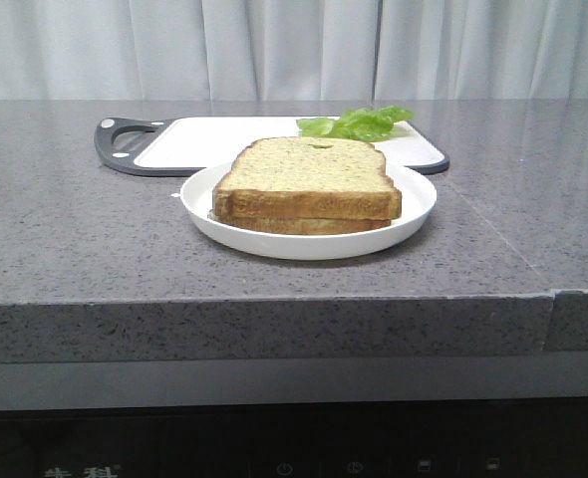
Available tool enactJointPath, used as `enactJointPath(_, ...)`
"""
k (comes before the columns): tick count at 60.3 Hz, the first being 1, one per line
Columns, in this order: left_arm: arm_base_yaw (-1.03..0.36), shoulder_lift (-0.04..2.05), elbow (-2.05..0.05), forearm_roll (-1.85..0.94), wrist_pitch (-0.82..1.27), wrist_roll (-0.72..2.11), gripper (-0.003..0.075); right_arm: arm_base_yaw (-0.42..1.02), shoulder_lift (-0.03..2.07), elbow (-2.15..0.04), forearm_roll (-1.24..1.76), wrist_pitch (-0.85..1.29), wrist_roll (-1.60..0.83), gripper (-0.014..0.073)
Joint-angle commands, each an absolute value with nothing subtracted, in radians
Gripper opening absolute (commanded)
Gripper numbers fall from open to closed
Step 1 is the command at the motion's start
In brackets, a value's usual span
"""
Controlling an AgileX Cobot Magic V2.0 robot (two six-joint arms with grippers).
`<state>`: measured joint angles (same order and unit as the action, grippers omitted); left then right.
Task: Left arm grabs bread, right arm adds lettuce
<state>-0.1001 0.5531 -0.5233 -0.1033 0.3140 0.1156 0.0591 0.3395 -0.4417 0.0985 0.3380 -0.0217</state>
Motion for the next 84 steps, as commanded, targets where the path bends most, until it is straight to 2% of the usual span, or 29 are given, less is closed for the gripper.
enactJointPath(1,-0.101,0.56,-0.555,-0.109,0.231,0.109,0.0629,0.052,0.355,-0.48,0.088,0.268,-0.025,0.0438)
enactJointPath(5,-0.101,0.56,-0.556,-0.109,0.221,0.109,0.0677,0.052,0.355,-0.48,0.088,0.267,-0.025,0.0573)
enactJointPath(10,-0.101,0.56,-0.556,-0.128,0.195,0.109,0.0671,0.052,0.355,-0.48,0.088,0.267,-0.025,0.0662)
enactJointPath(17,-0.101,0.57,-0.561,-0.272,0.173,0.109,0.0669,0.052,0.355,-0.48,0.088,0.266,-0.025,0.0659)
enactJointPath(22,-0.101,0.613,-0.599,-0.339,0.255,0.109,0.0669,0.052,0.355,-0.48,0.088,0.263,-0.025,0.0659)
enactJointPath(32,-0.115,0.805,-0.771,-0.433,0.47,0.133,0.0669,0.052,0.355,-0.48,0.088,0.249,-0.025,0.0659)
enactJointPath(41,-0.2,1.006,-0.926,-0.512,0.606,0.189,0.0669,0.052,0.355,-0.48,0.088,0.248,-0.025,0.0659)
enactJointPath(64,-0.498,1.448,-1.213,-0.532,0.671,0.193,0.0669,0.052,0.355,-0.48,0.088,0.248,-0.025,0.0659)
enactJointPath(84,-0.543,1.676,-1.398,-0.534,0.727,0.193,0.0669,0.052,0.355,-0.48,0.088,0.249,-0.025,0.0659)
